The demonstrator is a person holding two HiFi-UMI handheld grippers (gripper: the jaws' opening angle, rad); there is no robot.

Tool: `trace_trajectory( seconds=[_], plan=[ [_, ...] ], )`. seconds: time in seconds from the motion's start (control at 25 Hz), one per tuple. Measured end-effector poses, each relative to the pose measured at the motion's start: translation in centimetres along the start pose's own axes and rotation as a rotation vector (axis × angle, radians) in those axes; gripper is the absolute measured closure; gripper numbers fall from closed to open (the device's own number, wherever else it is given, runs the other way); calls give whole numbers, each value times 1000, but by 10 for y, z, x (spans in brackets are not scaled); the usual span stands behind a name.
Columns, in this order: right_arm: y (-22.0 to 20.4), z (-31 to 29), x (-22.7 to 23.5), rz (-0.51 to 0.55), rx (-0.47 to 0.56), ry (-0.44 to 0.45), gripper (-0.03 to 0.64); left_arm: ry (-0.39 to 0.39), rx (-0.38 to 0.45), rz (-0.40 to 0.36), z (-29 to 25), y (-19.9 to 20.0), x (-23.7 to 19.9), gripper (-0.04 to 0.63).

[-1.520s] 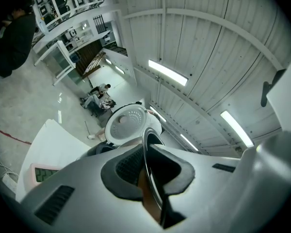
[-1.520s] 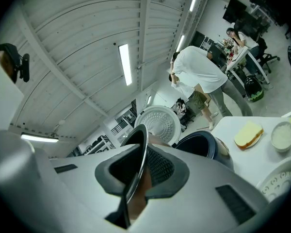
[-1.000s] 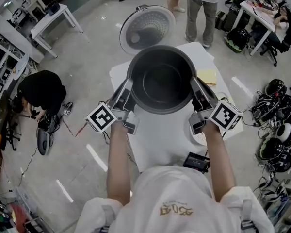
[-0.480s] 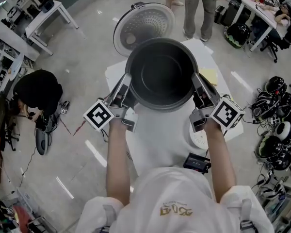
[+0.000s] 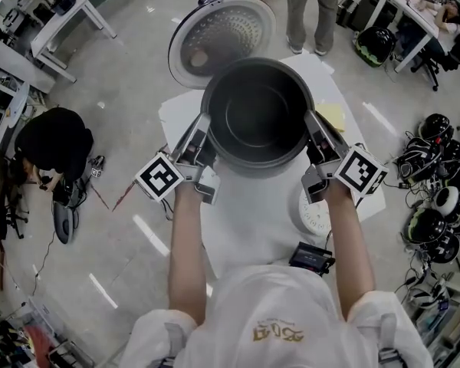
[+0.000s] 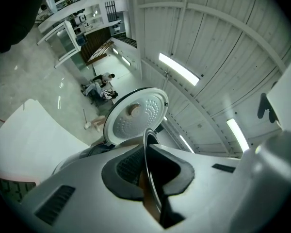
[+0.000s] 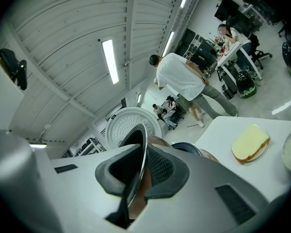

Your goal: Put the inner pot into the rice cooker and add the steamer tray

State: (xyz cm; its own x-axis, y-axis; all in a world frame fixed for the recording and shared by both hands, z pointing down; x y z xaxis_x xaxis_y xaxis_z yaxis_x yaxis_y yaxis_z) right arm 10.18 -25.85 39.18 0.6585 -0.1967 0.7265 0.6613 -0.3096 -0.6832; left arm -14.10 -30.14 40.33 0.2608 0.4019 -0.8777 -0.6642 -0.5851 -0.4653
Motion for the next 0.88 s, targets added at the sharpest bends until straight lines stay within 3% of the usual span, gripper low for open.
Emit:
trace_trajectory(
  seconds=[0.2, 0.28, 0.36, 0.48, 0.88],
  plan=[
    [-4, -8, 14, -4, -18, -27, 571, 47, -24, 12, -7, -6, -18, 554],
    [-6, -12, 21, -6, -27, -37, 571, 103, -51, -47, -6, -5, -31, 553],
    [-9, -14, 25, -7, -36, -47, 571, 87, -64, -82, -9, -5, -35, 552],
    [-15, -15, 31, -13, -50, -65, 571, 63, -74, -76, -13, -8, -37, 552],
    [-25, -22, 46, 7, -112, -102, 563, 133, -140, -147, -17, -15, -58, 538]
  ],
)
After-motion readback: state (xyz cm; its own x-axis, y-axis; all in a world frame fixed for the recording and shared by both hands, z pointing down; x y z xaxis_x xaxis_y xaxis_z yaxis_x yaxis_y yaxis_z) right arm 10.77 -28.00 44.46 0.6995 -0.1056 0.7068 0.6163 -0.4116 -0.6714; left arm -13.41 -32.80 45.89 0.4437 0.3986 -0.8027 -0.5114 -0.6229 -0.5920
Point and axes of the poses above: the fingertips, and each gripper's own axes: z backward along the fingers, x to its right, y out of its top, the point moved 2 cm from there along z, backward along the fingers, and after that the axes turned 2 degrees about -y, right-handed, at the moved point
